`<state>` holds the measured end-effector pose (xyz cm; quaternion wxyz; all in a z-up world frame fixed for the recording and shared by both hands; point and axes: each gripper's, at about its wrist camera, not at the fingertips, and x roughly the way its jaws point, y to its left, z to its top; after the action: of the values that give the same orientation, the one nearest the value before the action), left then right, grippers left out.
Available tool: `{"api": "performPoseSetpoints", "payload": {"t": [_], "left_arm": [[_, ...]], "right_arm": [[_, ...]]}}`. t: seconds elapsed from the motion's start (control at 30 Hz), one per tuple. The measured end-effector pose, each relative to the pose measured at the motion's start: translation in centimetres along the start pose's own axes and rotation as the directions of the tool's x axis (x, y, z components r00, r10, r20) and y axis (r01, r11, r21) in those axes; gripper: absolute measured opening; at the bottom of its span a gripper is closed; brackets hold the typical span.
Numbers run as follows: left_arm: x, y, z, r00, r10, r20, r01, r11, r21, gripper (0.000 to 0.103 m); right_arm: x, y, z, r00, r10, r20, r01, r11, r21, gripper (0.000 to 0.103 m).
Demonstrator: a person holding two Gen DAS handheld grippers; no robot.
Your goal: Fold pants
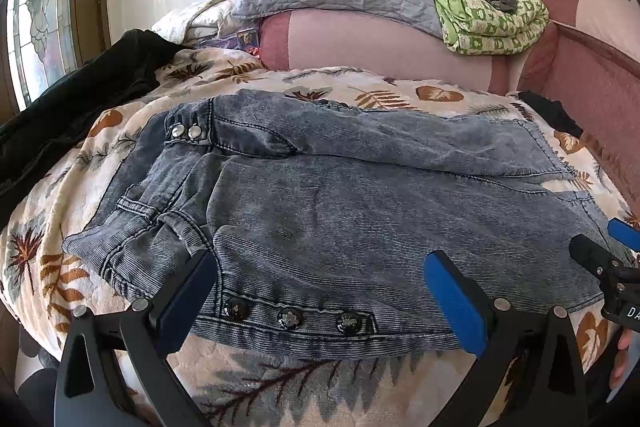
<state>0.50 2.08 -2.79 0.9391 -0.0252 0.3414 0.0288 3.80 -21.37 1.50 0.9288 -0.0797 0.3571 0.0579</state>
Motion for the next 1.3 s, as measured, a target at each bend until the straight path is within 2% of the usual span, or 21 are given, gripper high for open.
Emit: {"api": "performPoseSetpoints", "payload": {"t": [1.1, 1.23, 1.3], "left_arm": [[0.1, 0.4, -0.2, 1.000, 0.003, -0.027, -0.004, 0.999, -0.036, 0.103], [-0.4, 1.9, 0.2, 1.000, 0.003, -0.023, -0.004, 0.997, -0.074, 0.103], [-0.9, 3.9, 0.5, 1.000, -0.001, -0.020, -0.002, 0.990, -0.138, 0.103]], "right_arm": [[0.4, -0.4, -0.2, 1.000, 0.003, -0.019, -0.003, 1.000, 0.017, 0.103], [0.0, -1.9, 0.0, 0.996, 0.061, -0.061, -0.055, 0.993, 0.106, 0.103], [-1.0, -4.2, 0.0, 0.985, 0.160, -0.064, -0.140, 0.962, 0.236, 0.103]]}}
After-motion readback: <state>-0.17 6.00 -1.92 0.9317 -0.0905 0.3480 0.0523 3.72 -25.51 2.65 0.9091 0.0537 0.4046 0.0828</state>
